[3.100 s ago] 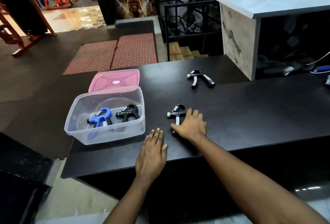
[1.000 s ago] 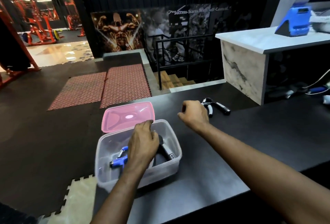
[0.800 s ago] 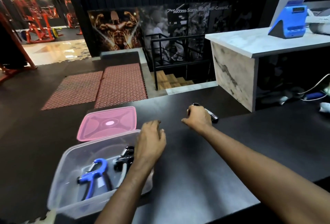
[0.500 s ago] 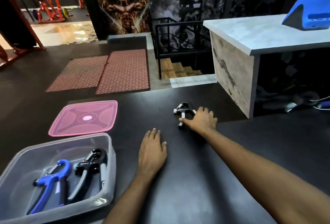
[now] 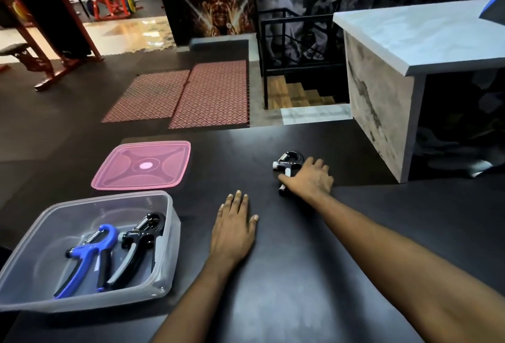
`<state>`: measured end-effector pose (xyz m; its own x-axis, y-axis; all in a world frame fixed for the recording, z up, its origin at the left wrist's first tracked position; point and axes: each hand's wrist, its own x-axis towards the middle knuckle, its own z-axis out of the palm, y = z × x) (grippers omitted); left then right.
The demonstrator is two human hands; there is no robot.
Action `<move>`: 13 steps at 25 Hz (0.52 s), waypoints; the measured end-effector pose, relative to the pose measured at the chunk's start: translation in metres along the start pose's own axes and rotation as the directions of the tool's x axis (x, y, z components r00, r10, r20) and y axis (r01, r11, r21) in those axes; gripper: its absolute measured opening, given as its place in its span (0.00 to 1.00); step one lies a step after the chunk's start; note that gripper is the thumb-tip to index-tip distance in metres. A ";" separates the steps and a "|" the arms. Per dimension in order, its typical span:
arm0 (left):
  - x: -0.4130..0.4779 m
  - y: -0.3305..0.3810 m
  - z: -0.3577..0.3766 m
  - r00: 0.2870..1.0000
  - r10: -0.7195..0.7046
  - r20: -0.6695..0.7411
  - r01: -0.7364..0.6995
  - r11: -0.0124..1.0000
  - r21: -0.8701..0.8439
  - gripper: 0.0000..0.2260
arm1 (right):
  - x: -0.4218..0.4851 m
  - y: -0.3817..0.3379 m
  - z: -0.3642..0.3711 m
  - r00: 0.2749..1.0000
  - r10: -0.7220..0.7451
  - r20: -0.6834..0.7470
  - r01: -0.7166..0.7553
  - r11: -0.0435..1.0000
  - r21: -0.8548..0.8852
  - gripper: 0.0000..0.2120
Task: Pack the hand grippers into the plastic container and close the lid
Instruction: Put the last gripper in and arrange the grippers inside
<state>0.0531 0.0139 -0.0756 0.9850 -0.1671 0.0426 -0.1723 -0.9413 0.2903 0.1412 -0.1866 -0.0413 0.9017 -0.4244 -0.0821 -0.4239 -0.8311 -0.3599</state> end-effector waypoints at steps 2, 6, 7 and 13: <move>0.002 -0.001 -0.012 0.999 0.012 0.039 -0.009 0.997 -0.073 0.26 | -0.002 -0.003 -0.003 0.999 0.015 0.028 -0.018 0.994 0.110 0.46; -0.002 -0.011 -0.044 1.000 0.024 0.007 -0.022 0.983 -0.180 0.25 | -0.015 -0.024 -0.016 0.997 0.013 0.080 -0.033 0.964 0.263 0.45; -0.004 -0.015 -0.054 0.999 0.032 -0.017 -0.035 0.982 -0.187 0.25 | -0.021 -0.033 -0.019 0.997 -0.002 0.073 -0.018 0.962 0.273 0.45; -0.025 -0.056 -0.127 0.975 0.069 -0.212 -0.114 0.972 -0.207 0.22 | -0.073 -0.100 -0.032 0.996 -0.083 -0.024 0.086 0.945 0.316 0.38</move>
<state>0.0389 0.1082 0.0282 0.9502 -0.1654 0.2642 -0.2775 -0.8349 0.4753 0.1149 -0.0837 0.0308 0.9315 -0.3625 -0.0301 -0.2963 -0.7081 -0.6410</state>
